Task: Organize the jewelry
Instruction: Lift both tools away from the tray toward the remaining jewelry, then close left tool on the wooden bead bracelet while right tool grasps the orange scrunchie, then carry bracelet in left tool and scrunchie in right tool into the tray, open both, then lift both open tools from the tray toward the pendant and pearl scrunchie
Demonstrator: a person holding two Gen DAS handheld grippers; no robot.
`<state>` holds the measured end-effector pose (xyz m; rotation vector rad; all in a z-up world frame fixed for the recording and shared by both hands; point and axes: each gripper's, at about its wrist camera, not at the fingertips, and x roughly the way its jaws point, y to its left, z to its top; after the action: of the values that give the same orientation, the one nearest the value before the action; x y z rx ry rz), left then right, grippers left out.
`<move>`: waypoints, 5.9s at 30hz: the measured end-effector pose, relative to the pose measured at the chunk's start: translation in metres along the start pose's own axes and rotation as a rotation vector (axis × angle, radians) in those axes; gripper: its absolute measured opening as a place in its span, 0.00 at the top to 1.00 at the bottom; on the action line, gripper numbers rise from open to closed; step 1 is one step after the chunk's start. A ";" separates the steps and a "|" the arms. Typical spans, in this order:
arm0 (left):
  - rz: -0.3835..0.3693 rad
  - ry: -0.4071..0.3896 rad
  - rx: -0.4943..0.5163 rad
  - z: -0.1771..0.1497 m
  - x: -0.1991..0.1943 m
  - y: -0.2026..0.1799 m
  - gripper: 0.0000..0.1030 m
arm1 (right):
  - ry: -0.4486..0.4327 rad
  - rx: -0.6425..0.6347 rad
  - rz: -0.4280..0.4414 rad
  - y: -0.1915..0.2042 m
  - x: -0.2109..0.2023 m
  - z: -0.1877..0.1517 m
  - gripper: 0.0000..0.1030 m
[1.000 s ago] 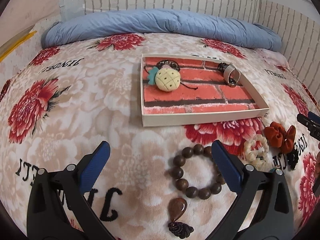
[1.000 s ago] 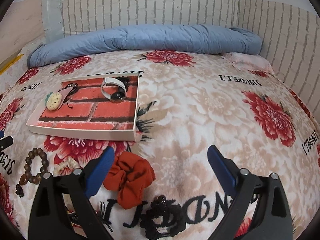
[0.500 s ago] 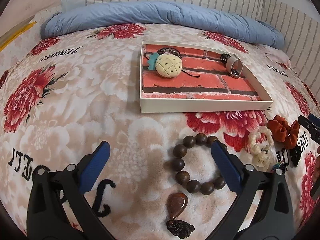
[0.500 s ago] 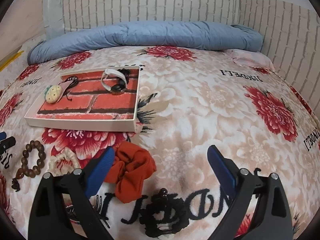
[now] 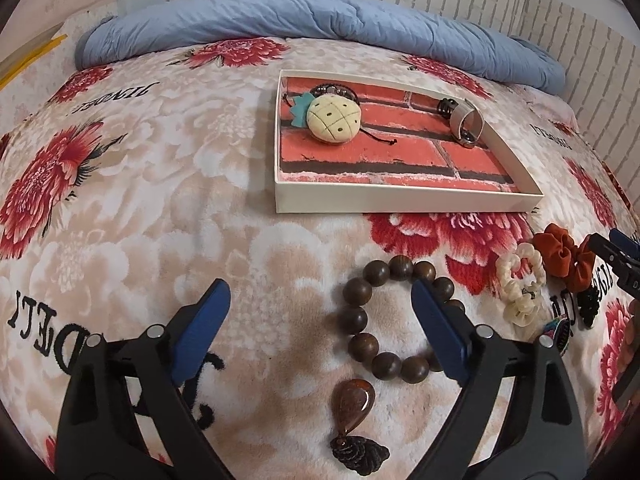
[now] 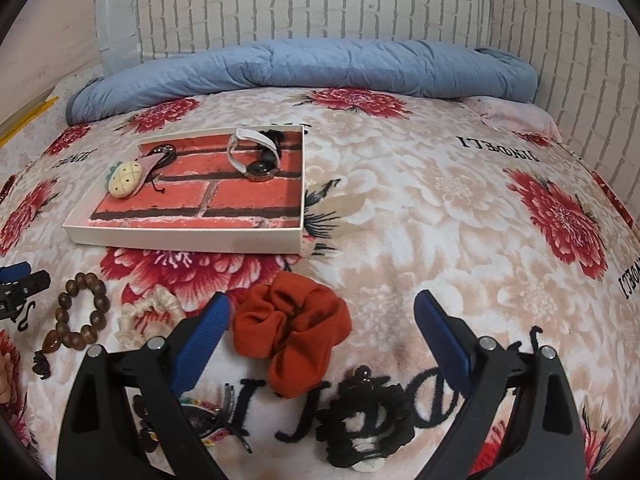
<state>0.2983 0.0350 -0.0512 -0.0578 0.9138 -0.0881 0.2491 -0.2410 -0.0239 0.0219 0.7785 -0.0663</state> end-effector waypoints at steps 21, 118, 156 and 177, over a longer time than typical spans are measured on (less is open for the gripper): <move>-0.018 0.085 0.004 -0.009 0.024 -0.003 0.26 | 0.082 0.040 -0.004 0.000 0.020 -0.010 0.32; -0.039 -0.042 0.007 0.130 0.113 0.014 0.82 | 0.074 0.072 0.083 0.052 0.165 0.105 0.83; 0.018 -0.161 0.033 0.081 0.011 0.001 0.07 | -0.059 0.072 0.061 0.021 0.053 0.070 0.12; 0.060 -0.165 0.028 -0.003 -0.038 -0.006 0.05 | -0.069 0.017 0.027 0.036 0.008 0.007 0.12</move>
<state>0.2728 0.0326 -0.0227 -0.0109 0.7488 -0.0399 0.2624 -0.2061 -0.0243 0.0457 0.7084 -0.0480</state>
